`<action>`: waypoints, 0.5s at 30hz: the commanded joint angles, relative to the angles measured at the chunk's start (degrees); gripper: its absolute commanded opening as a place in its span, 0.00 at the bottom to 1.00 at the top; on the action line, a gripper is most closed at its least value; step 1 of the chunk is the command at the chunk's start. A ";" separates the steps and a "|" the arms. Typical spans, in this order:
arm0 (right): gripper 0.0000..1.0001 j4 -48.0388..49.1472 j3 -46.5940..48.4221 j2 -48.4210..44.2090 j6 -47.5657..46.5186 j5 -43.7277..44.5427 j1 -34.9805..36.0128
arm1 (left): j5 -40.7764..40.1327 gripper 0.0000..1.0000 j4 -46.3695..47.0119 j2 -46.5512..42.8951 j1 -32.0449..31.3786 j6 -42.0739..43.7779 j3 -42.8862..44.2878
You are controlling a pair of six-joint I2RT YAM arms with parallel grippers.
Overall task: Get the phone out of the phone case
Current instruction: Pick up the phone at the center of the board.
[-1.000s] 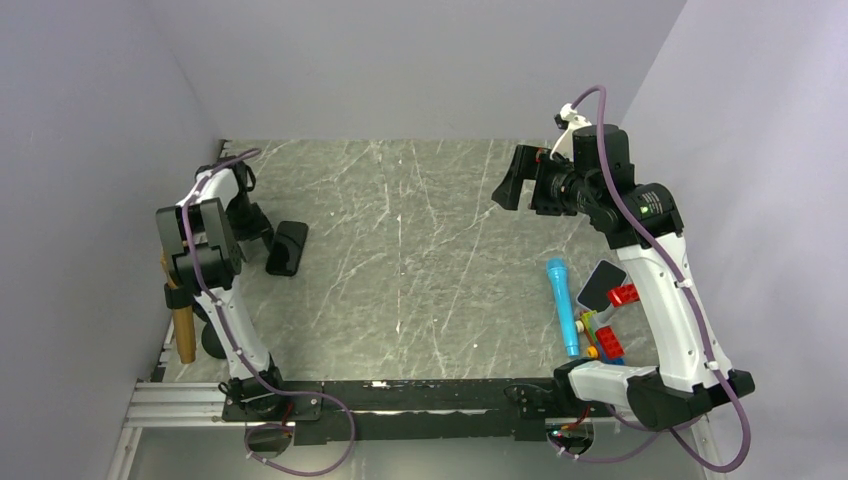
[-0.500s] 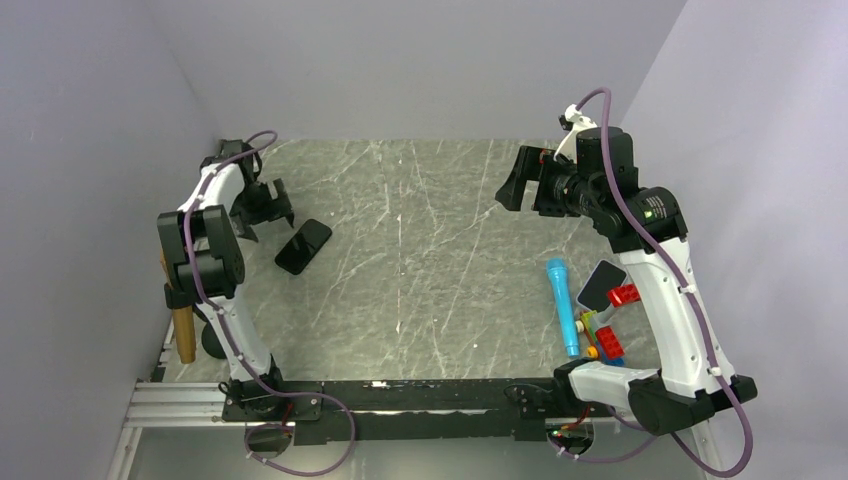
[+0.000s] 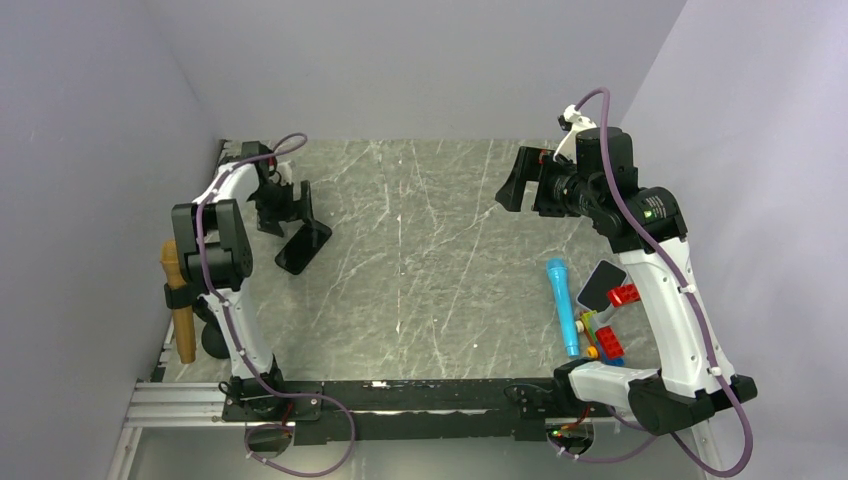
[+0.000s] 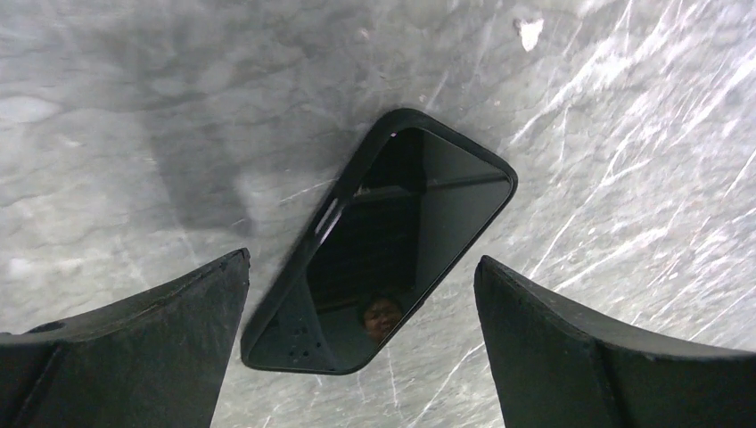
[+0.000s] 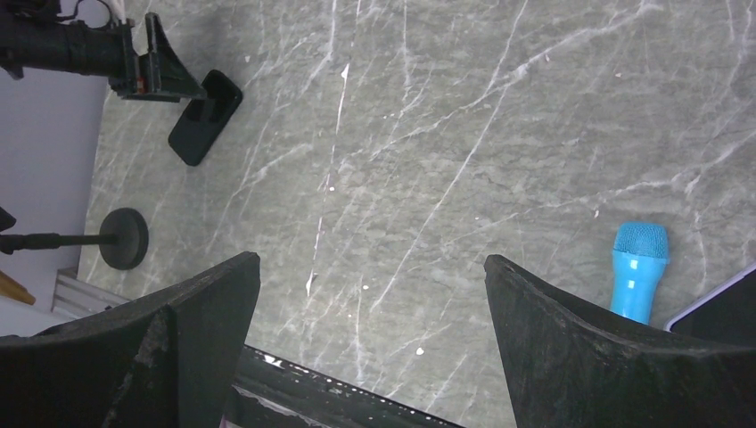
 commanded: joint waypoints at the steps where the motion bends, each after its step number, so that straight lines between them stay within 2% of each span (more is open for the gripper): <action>1: 1.00 0.81 0.68 -0.49 -0.73 -0.59 0.16 | 4.80 0.99 1.26 -0.90 -2.05 3.17 -2.23; 6: 1.00 1.57 -0.46 -1.35 -0.25 -0.37 0.20 | 1.50 1.00 1.05 -1.91 -3.95 -0.63 -5.57; 10: 1.00 1.35 -0.84 -2.14 -0.37 0.08 0.17 | -8.28 0.99 0.00 -2.91 -8.30 -2.82 -7.84; 15: 1.00 1.87 -1.92 -3.59 -0.05 -0.06 0.15 | -14.46 0.99 -1.65 -2.07 -11.93 -7.49 -9.29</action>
